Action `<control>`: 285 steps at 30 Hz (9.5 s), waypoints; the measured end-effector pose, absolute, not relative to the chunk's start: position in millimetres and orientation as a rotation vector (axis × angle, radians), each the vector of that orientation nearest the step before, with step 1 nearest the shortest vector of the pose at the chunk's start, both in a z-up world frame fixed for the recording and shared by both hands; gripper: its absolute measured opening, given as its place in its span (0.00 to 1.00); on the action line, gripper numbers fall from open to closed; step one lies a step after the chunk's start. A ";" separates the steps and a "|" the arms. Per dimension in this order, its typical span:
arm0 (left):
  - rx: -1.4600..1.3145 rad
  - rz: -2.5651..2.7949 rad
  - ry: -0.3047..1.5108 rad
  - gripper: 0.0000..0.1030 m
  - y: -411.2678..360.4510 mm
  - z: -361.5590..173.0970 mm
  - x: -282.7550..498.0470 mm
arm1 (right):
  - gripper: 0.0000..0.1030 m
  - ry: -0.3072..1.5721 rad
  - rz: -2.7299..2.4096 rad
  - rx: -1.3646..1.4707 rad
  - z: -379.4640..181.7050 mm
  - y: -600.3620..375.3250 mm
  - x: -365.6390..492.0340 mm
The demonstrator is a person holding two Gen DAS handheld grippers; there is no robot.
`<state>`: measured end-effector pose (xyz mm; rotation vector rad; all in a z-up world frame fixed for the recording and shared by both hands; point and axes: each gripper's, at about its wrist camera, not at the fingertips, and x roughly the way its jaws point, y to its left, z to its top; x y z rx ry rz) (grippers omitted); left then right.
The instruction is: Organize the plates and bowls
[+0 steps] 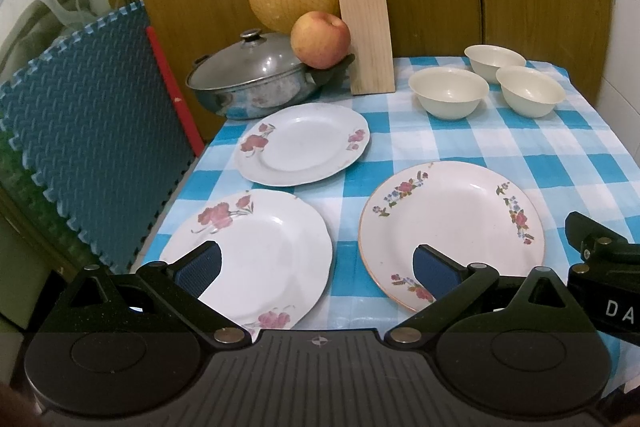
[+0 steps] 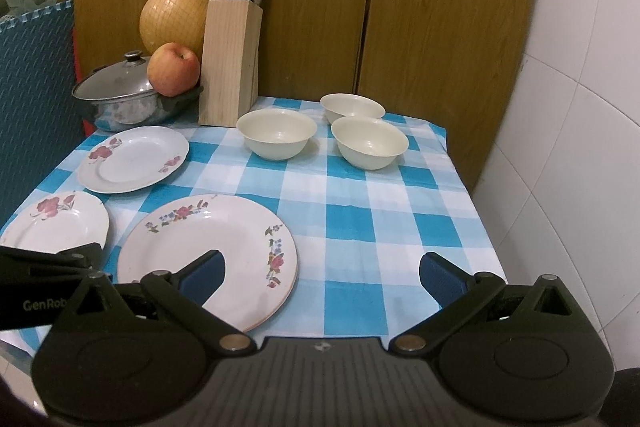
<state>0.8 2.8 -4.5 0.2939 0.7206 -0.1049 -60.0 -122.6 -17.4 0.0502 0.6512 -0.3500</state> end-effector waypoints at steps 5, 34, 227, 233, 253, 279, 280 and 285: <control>0.296 -0.108 0.720 1.00 2.0 -7.1 -0.8 | 0.96 0.653 -0.348 0.051 -17.1 -121.8 -60.1; 0.304 -0.132 0.755 1.00 -3.1 -9.1 0.8 | 0.96 0.688 -0.337 0.096 -22.2 -129.9 -56.4; -0.011 -0.153 1.022 0.88 102.6 -51.7 122.1 | 0.21 1.004 0.344 0.376 -54.0 -97.5 102.9; -0.009 -0.222 0.991 0.88 74.0 -41.9 123.1 | 0.21 0.965 0.268 0.407 -38.5 -135.1 88.0; 0.213 -0.434 0.990 0.87 -81.0 -60.5 134.4 | 0.21 0.956 -0.056 0.462 -54.6 -251.2 76.2; 0.089 -0.033 0.782 0.91 39.0 -12.4 174.4 | 0.23 0.858 0.039 0.400 -29.0 -192.8 117.6; 0.077 -0.010 0.790 0.92 46.1 -13.8 178.1 | 0.25 0.861 0.052 0.394 -28.6 -184.5 124.7; 0.077 0.051 0.822 0.92 62.6 -24.1 192.3 | 0.31 0.879 0.131 0.358 -32.0 -143.7 159.7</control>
